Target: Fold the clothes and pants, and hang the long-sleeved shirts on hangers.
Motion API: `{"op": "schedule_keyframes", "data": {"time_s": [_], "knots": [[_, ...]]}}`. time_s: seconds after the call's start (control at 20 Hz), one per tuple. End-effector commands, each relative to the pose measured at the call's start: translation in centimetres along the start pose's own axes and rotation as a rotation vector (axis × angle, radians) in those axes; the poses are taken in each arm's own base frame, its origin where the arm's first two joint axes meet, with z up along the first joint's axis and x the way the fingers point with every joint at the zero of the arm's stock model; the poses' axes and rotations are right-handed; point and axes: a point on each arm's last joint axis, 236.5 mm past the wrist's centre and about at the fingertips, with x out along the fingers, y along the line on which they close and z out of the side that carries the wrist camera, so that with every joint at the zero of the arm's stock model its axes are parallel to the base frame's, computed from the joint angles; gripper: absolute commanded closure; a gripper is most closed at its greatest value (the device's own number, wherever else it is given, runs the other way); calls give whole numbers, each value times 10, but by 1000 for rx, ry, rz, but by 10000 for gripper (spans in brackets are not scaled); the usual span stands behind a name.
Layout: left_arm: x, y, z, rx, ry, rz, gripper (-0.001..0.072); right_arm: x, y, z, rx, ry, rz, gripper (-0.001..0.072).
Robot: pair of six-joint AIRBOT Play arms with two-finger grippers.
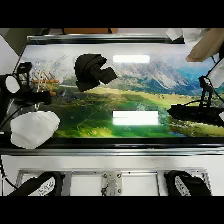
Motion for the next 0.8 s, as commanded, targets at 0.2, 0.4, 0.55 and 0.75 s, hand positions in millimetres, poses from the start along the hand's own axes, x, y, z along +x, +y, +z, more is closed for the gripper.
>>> {"op": "schedule_keyframes", "data": {"time_s": [0.2,0.4,0.55,0.75], "knots": [[79,84,-68,-241,103,100,-11,0,0,0,0,1,1,670],[102,78,-94,-242,138,92,-9,0,0,0,1,2,1,669],[106,75,-107,-252,178,90,401,0,0,0,0,2,1,669],[76,39,-84,-235,112,-35,689,0,0,0,0,2,1,669]]}}
